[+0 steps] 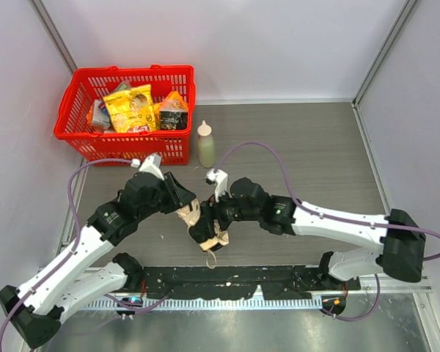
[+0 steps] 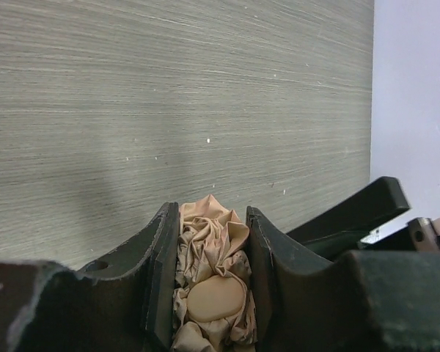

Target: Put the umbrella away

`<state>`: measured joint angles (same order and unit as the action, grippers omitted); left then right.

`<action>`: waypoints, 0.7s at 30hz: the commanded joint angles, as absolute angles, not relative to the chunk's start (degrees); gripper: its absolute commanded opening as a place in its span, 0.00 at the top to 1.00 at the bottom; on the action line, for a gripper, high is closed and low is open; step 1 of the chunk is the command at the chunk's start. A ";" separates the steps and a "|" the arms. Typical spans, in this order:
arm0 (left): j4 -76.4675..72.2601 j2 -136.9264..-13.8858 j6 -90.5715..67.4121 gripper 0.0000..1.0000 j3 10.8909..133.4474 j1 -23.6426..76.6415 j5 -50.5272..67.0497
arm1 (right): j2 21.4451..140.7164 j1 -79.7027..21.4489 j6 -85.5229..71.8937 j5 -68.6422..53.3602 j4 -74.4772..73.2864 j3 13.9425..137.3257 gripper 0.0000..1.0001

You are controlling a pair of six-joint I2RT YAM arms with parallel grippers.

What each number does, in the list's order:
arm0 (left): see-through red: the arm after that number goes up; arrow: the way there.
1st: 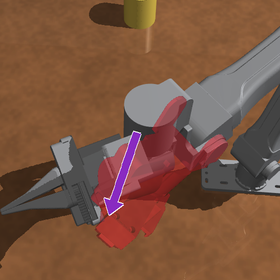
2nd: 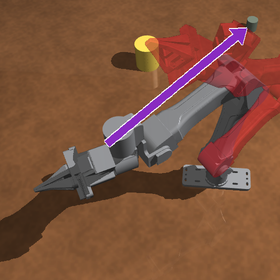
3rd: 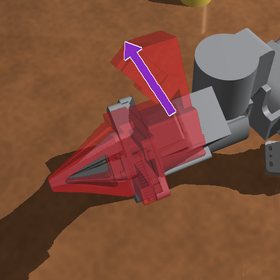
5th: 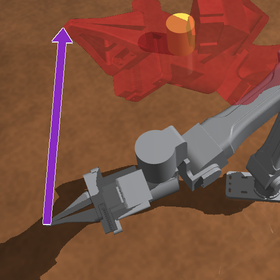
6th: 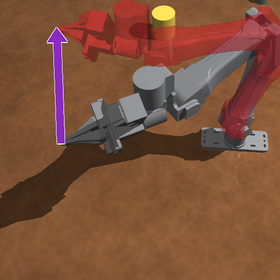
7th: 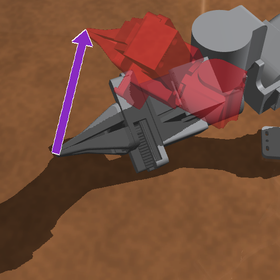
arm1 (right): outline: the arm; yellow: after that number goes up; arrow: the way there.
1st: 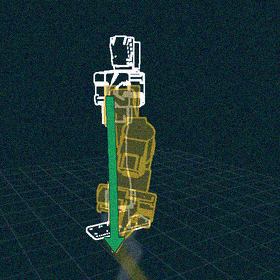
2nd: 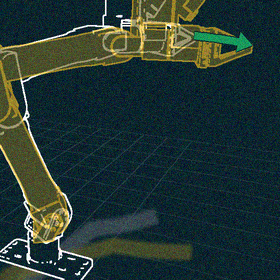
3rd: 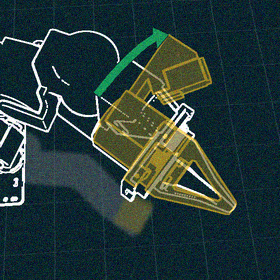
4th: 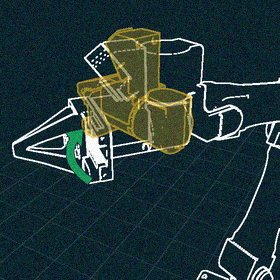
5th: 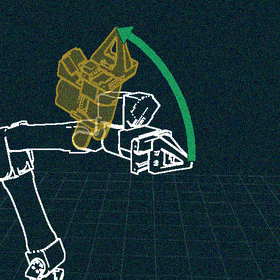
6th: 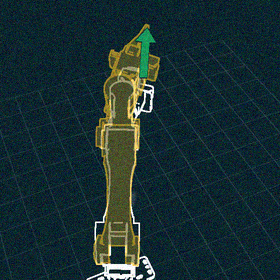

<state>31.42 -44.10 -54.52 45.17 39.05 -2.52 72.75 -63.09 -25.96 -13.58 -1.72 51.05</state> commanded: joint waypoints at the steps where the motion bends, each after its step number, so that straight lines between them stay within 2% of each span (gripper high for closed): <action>1: 28.39 -45.26 -57.65 1.00 48.60 39.29 -2.90 | 77.07 -64.68 -24.08 -7.03 3.68 54.49 0.24; 3: 27.51 -46.05 -57.83 1.00 48.52 39.29 -2.55 | 78.31 -64.86 -24.95 -7.29 5.27 54.23 0.29; 5: 26.90 -46.49 -56.96 0.99 48.51 39.29 -2.46 | 78.40 -64.34 -25.92 -7.38 6.32 53.36 0.53; 6: 26.81 -46.49 -56.52 0.90 48.52 39.29 -2.81 | 78.14 -62.77 -26.62 -9.38 8.07 52.65 0.74; 7: 26.89 -46.06 -56.08 0.75 48.43 39.29 -4.12 | 77.87 -61.27 -28.98 -13.75 9.48 50.21 0.87; 9: 25.85 -43.78 -55.03 0.37 47.73 39.29 -7.02 | 77.52 -56.62 -33.91 -21.22 15.97 45.91 0.94; 11: 23.48 -38.79 -54.06 0.09 45.98 39.37 -10.27 | 77.17 -52.13 -37.61 -26.69 22.47 42.30 0.97; 12: 22.60 -37.37 -53.27 0.01 45.10 39.29 -12.72 | 76.91 -48.90 -39.10 -28.02 23.46 40.88 0.97; 16: 26.01 -29.46 -51.08 0.00 45.00 39.29 -23.88 | 75.06 -40.11 -39.64 -34.80 25.23 36.92 0.97; 21: 24.18 -24.79 -47.02 0.00 43.07 39.29 -23.83 | 76.54 -24.81 -34.02 -37.08 18.63 38.23 0.92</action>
